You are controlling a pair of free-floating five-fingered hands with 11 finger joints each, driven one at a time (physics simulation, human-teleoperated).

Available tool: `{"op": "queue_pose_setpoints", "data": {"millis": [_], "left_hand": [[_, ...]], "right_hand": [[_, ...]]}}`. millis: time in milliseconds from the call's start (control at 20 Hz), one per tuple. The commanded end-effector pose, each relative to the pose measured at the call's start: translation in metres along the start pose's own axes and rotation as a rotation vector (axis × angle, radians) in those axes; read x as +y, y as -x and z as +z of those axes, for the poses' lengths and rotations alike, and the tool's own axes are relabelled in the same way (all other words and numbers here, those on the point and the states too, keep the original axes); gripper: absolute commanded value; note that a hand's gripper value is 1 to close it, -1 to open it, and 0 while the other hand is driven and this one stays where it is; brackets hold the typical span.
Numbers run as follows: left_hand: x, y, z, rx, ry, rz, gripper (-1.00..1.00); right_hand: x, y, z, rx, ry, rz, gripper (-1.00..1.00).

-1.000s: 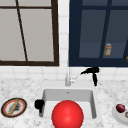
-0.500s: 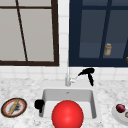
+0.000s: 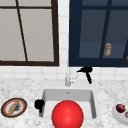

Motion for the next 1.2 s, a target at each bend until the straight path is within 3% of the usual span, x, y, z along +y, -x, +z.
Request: {"op": "queue_pose_setpoints", "data": {"millis": [0,150,300,450,500,600,650,800,1050,1150], "left_hand": [[0.0,0.0,0.0,0.0,0.0,0.0,0.0],[0.0,0.0,0.0,0.0,0.0,0.0,0.0],[0.0,0.0,0.0,0.0,0.0,0.0,0.0],[0.0,0.0,0.0,0.0,0.0,0.0,0.0],[0.0,0.0,0.0,0.0,0.0,0.0,0.0],[0.0,0.0,0.0,0.0,0.0,0.0,0.0],[0.0,0.0,0.0,0.0,0.0,0.0,0.0],[0.0,0.0,0.0,0.0,0.0,0.0,0.0],[0.0,0.0,0.0,0.0,0.0,0.0,0.0],[0.0,0.0,0.0,0.0,0.0,0.0,0.0]], "right_hand": [[-0.009,0.001,-0.022,0.055,0.085,0.059,-1.0],[0.001,0.007,-0.041,0.069,0.112,0.057,-1.0],[-0.003,0.004,-0.031,0.026,0.09,0.053,-1.0],[0.012,0.014,-0.045,0.027,0.106,0.061,-1.0],[0.011,0.01,-0.06,0.049,0.079,0.113,-1.0],[0.018,0.018,-0.083,0.004,0.061,0.079,-1.0],[0.02,0.024,-0.091,0.001,0.059,0.037,-1.0],[0.03,0.03,-0.12,0.002,0.046,0.026,-1.0],[0.057,0.042,-0.152,-0.003,0.071,0.056,-1.0],[0.066,0.044,-0.167,0.003,0.051,0.037,-1.0]]}}
